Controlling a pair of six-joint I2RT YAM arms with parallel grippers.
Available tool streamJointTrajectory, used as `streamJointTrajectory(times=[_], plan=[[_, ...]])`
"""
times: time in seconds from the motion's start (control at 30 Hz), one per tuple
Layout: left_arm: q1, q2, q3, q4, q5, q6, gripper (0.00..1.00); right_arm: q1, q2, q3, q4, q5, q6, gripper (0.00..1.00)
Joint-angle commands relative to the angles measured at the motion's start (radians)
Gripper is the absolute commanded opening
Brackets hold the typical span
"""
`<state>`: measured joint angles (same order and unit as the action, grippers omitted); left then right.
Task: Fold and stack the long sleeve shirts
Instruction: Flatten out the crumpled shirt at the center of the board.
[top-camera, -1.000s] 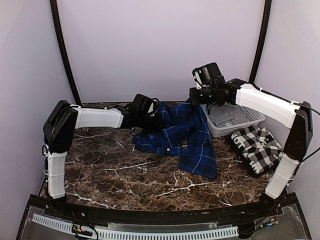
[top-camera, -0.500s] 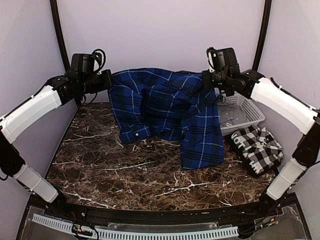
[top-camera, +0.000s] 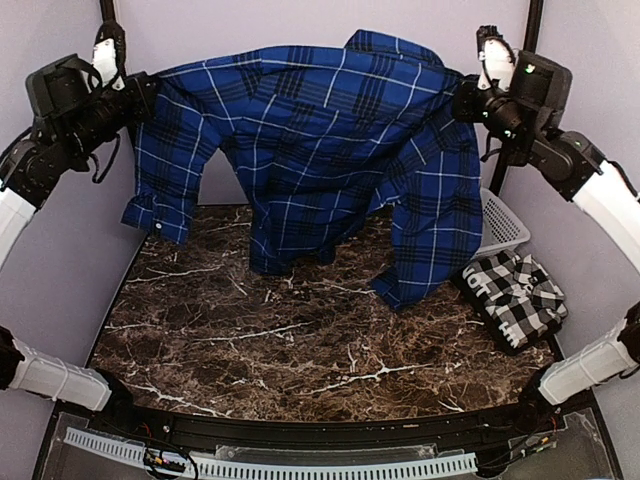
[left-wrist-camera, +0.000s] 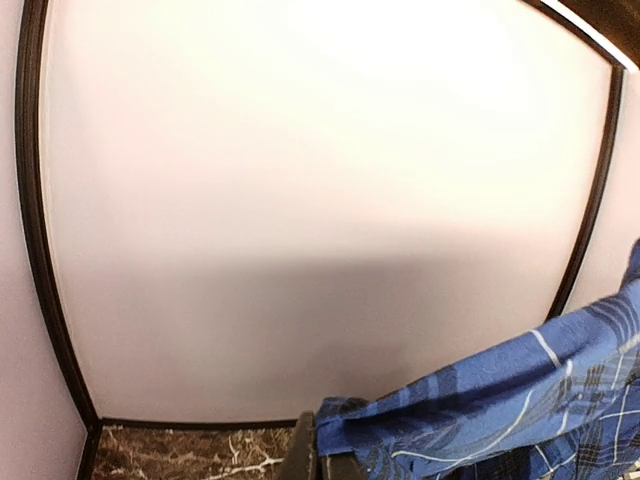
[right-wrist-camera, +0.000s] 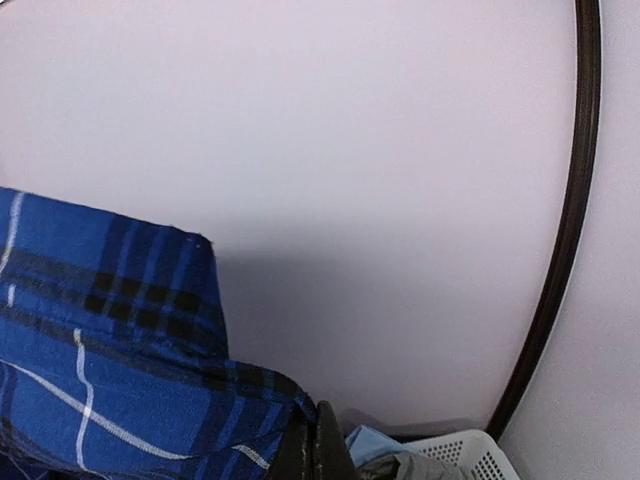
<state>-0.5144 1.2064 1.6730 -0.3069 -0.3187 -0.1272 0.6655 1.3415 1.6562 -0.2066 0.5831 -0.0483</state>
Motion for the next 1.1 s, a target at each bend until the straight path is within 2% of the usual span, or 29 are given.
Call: streamJointTrajectory(times=[0.0,0.17,0.3,0.43,0.53,0.63,0.7,0.8,0.9,0.93,1.0,1.07], plan=[[0.005,-0.077,0.081,0.068,0.097,0.091,0.0,0.002,-0.121,-0.015,0.2,-0.133,-0.027,0.0],[0.005,-0.098,0.196,0.062,0.152,0.104,0.0,0.002,-0.174,0.032,0.241,-0.209,-0.008,0.0],[0.005,-0.085,0.291,0.022,0.132,0.078,0.0,0.001,-0.152,0.129,0.183,-0.247,0.01,0.0],[0.005,0.001,0.375,-0.115,0.023,0.057,0.0,0.001,-0.068,0.229,0.078,-0.25,0.014,0.0],[0.008,0.085,0.406,-0.225,-0.047,0.042,0.0,-0.016,0.073,0.335,-0.064,-0.246,0.013,0.0],[0.041,0.196,0.369,-0.342,-0.044,0.023,0.0,-0.084,0.235,0.4,-0.193,-0.348,0.087,0.0],[0.117,0.259,0.303,-0.394,0.066,-0.037,0.0,-0.136,0.337,0.386,-0.224,-0.444,0.15,0.0],[0.266,0.339,0.114,-0.379,0.153,-0.104,0.0,-0.192,0.515,0.361,-0.235,-0.54,0.224,0.0],[0.373,0.481,0.027,-0.336,0.196,-0.165,0.0,-0.22,0.73,0.439,-0.299,-0.578,0.263,0.0],[0.385,0.516,0.021,-0.336,0.207,-0.171,0.0,-0.221,0.824,0.508,-0.331,-0.578,0.272,0.02],[0.403,0.653,0.032,-0.337,0.239,-0.182,0.0,-0.222,0.938,0.614,-0.411,-0.603,0.291,0.19],[0.406,0.731,0.047,-0.344,0.248,-0.185,0.12,-0.22,0.988,0.659,-0.452,-0.637,0.306,0.36]])
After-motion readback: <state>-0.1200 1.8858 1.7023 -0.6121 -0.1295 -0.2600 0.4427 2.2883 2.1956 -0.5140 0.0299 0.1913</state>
